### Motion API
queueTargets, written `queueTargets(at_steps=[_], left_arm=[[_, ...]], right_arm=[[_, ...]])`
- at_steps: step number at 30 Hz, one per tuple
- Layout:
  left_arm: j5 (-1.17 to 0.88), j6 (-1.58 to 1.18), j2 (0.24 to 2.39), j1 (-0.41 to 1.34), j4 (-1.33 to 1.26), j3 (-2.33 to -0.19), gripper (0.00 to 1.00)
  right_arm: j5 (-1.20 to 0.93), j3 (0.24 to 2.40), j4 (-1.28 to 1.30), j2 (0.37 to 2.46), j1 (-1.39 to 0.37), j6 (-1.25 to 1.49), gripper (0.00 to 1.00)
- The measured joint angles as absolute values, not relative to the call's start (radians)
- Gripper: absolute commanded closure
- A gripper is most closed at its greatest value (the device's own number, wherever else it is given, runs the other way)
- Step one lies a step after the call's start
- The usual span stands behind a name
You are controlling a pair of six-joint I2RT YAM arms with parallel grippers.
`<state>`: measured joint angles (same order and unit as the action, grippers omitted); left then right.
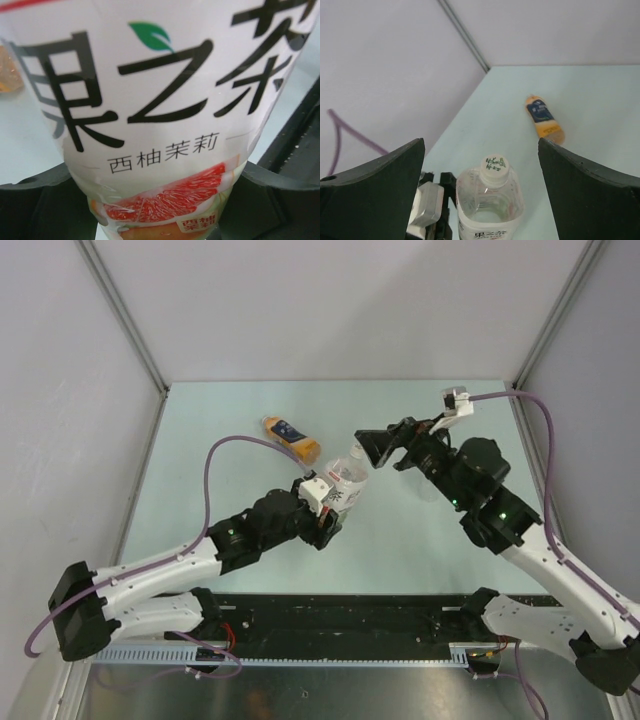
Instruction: Unscrew the bottle caps
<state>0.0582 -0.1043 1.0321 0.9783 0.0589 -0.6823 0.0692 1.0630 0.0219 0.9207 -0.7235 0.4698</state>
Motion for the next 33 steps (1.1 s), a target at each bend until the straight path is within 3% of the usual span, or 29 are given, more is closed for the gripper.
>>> queueTargets(at_steps=[6,10,14,17,33], left_arm=[[0.258,-0.106,1.083,1.04,0.123,-0.733,0.71],[0.414,-0.115,1.11,1.098,0.155,-0.762,0.73],[0.551,-0.124,1.14,1.138,0.189,-0.793,0.73],[0.629,-0.13,1.166,1.156,0.208,-0.811,0.73],[0.731,-0.132,1.207,1.179,0.251,-0.848,0.74]], right_arm=[[0.168,1.089,0.062,1.02,-0.748,0.478,0.03],[0.192,1.11,0.094,1.075,-0.75,0.494,0.1],[0.196,1.121,0.109,1.097,-0.75,0.509,0.3],[0.192,1.134,0.114,1.103,-0.75,0.522,0.38],[0.115,1.155,0.168,1.153,-0.733,0.542,0.5]])
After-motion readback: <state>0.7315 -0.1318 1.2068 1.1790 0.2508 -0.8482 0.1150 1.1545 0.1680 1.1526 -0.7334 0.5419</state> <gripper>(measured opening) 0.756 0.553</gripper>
